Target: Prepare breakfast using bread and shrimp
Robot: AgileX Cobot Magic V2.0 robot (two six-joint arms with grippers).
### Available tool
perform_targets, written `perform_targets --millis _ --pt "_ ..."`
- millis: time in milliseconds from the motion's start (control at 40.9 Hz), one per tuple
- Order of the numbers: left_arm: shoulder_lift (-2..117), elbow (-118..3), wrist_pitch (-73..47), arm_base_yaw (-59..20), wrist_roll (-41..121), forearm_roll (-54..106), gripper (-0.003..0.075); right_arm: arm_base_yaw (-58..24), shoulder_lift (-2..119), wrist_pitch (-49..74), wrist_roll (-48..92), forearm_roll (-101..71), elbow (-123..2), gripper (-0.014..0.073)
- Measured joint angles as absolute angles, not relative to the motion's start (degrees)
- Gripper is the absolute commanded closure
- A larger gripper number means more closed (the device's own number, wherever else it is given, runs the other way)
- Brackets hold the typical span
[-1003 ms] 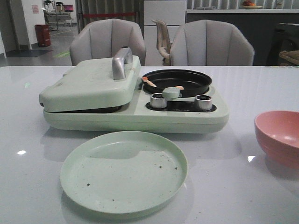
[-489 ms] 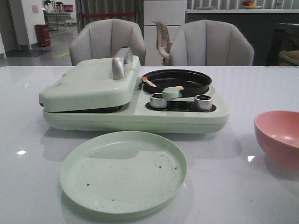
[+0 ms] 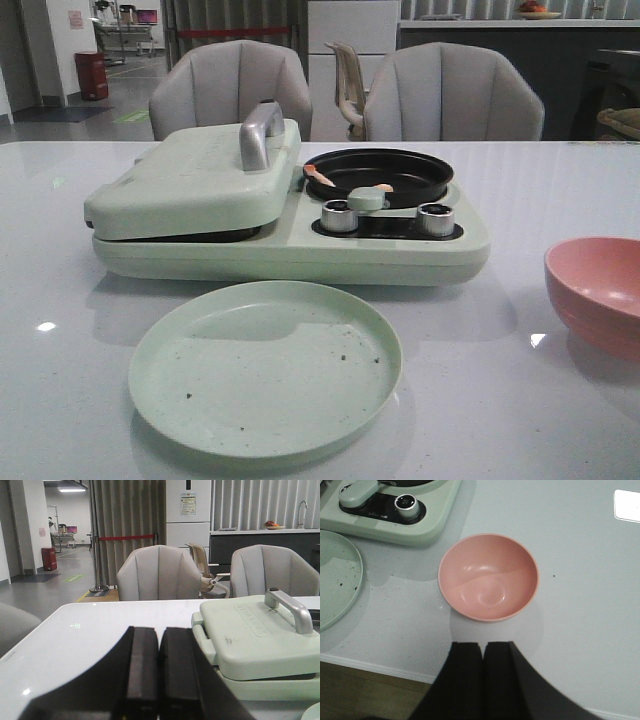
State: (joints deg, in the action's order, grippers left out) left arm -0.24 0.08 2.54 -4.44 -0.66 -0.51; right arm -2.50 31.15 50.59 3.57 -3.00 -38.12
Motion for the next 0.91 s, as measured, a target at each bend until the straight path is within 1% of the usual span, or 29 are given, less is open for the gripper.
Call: perform_targets --millis 685,783,905 --pt "-0.24 0.08 2.54 -4.44 -0.66 -0.51 0.0620 -2.37 29.76 50.59 3.57 -3.00 -37.58 0.0558" --pt "-0.24 0.08 2.54 -4.44 -0.66 -0.51 0.0620 -0.90 26.03 47.30 3.57 -3.10 -34.74 0.0558" --pt "-0.24 0.08 2.54 -4.44 -0.66 -0.50 0.0620 1.12 19.03 36.89 3.57 -3.23 -27.54 0.0558"
